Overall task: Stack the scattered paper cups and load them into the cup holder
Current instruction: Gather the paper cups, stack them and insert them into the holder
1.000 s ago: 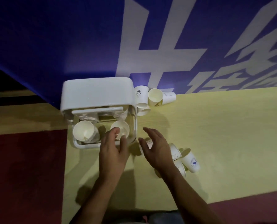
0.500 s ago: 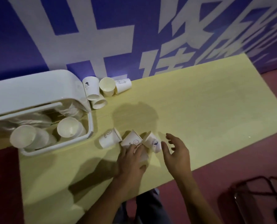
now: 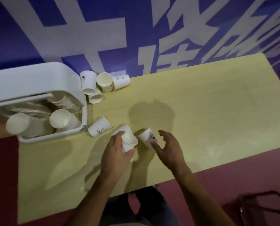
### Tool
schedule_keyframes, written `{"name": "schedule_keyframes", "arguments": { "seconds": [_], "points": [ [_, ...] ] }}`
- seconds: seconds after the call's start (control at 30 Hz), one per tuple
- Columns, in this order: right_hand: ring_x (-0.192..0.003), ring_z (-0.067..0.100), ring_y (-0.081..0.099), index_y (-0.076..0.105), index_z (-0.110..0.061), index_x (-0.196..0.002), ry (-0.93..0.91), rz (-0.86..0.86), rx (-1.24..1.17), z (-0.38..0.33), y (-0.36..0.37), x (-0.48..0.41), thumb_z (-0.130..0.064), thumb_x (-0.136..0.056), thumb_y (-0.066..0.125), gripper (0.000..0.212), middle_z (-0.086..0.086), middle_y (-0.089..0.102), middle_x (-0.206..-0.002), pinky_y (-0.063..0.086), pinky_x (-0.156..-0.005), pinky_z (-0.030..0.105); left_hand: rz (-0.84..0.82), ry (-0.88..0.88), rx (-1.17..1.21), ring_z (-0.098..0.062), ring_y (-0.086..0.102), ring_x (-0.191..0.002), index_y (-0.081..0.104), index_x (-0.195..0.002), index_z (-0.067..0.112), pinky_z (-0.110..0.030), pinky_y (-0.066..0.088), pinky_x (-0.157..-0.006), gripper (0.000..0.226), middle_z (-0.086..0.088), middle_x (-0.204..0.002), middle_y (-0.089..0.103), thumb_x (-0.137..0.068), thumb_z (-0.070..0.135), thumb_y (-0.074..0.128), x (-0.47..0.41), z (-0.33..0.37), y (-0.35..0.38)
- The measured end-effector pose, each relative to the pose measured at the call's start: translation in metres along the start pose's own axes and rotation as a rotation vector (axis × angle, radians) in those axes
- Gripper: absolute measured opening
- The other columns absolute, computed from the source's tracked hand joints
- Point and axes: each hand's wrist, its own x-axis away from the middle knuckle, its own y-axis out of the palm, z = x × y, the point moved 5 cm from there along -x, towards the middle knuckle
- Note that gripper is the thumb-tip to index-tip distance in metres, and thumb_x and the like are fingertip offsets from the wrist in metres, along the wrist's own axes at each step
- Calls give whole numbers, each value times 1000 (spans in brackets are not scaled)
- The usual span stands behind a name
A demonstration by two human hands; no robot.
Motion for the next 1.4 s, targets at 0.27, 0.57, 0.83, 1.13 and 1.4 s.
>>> {"name": "schedule_keyframes", "arguments": {
  "seconds": [0.27,0.57,0.83,1.13,1.4],
  "points": [
    [-133,28,49,39,-21,-151,-14,-191,278,-35,31,-52,-61,-80,74,89,4,53,-144,46,-101,41,256,-156,382,-5,60,-104,46,-133,38,-32,53,-84,73,20,-122,60,-72,45,87,30,-19,-63],
    [-126,33,54,52,-13,-143,-125,-82,273,-43,33,-60,-51,-84,74,73,11,63,-133,48,-98,44,346,-232,495,-11,62,-109,47,-129,40,-44,56,-88,71,19,-123,59,-74,28,89,51,-48,-77],
    [-115,28,58,54,-8,-140,-358,87,7,-106,-1,-28,-48,-81,77,75,9,63,-126,53,-93,45,351,-194,528,-15,60,-107,49,-119,47,-38,53,-84,74,28,-117,59,-65,24,94,39,-56,-110],
    [-117,13,56,50,-19,-146,-497,0,-134,-207,32,-2,-43,-75,86,83,-7,52,-133,56,-91,43,433,-28,555,-11,57,-113,50,-123,36,-35,51,-90,66,19,-123,58,-73,23,92,23,-77,-184],
    [-114,8,56,56,-17,-141,-507,21,-183,-261,72,2,-41,-70,91,84,-8,51,-125,57,-88,40,448,58,437,-1,52,-123,52,-135,29,-15,44,-94,76,17,-133,57,-70,39,91,-7,-109,-231]
  ]
}}
